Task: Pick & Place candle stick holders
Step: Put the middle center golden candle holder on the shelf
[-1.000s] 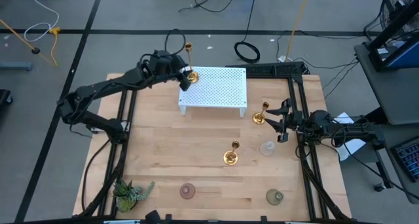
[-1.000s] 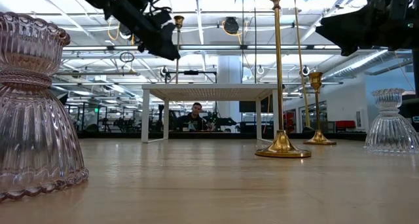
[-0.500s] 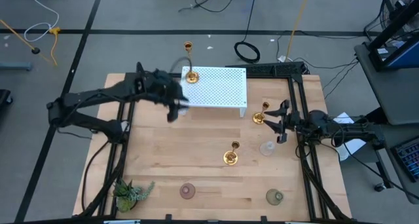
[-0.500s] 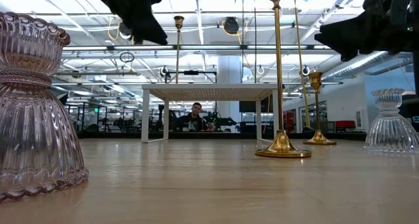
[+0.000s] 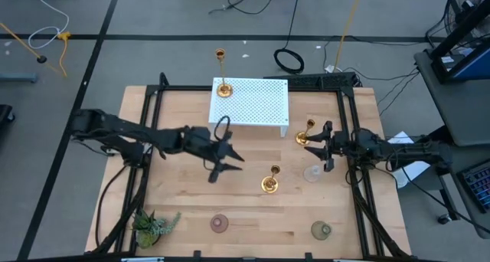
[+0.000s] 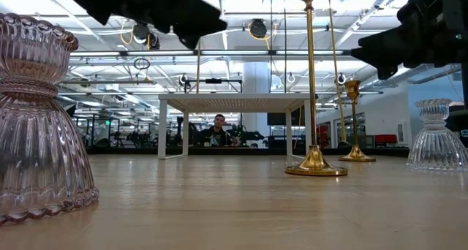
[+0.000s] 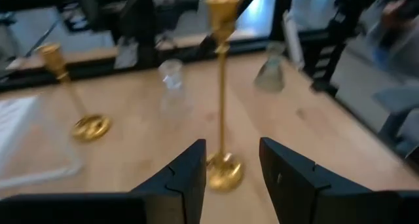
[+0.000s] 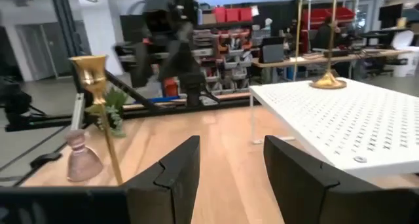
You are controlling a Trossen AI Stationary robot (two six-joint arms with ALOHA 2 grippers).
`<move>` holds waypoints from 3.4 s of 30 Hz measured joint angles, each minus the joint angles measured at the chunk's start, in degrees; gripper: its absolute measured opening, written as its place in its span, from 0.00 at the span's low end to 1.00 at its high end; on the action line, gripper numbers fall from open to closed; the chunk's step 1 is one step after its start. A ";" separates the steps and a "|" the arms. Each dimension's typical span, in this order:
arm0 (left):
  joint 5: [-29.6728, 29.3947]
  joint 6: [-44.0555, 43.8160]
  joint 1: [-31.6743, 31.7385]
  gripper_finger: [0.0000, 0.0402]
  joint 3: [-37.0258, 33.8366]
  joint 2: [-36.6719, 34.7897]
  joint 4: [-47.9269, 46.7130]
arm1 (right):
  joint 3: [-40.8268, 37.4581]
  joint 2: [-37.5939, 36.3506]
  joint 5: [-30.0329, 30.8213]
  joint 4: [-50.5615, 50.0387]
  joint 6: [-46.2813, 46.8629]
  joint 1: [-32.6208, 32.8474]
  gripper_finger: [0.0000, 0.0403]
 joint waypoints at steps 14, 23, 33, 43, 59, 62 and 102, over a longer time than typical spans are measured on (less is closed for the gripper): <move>-6.61 -6.01 -3.83 0.37 0.43 21.18 30.23 | 0.00 5.39 0.16 0.88 -0.01 -0.01 0.40; -5.07 -5.81 -4.22 0.37 10.93 32.64 29.24 | 0.00 5.66 0.17 0.87 -0.02 -0.02 0.40; -7.94 -4.58 -4.05 0.35 13.77 35.35 26.63 | 0.00 5.75 0.13 0.55 -0.02 -0.02 0.40; -8.15 -6.18 -3.19 0.04 13.77 35.33 26.99 | 0.00 5.77 -0.03 0.41 -0.02 -0.02 0.40; -11.36 -5.51 -3.63 0.04 13.75 12.46 11.05 | 0.00 5.75 -0.05 0.03 1.31 -0.02 0.40; -14.56 -4.39 -3.00 0.03 13.75 6.20 7.43 | 0.00 5.75 0.03 0.54 1.37 -0.02 0.40; -36.02 -3.96 23.17 0.06 13.75 13.60 14.40 | 0.00 5.75 0.19 1.54 1.05 -0.02 0.40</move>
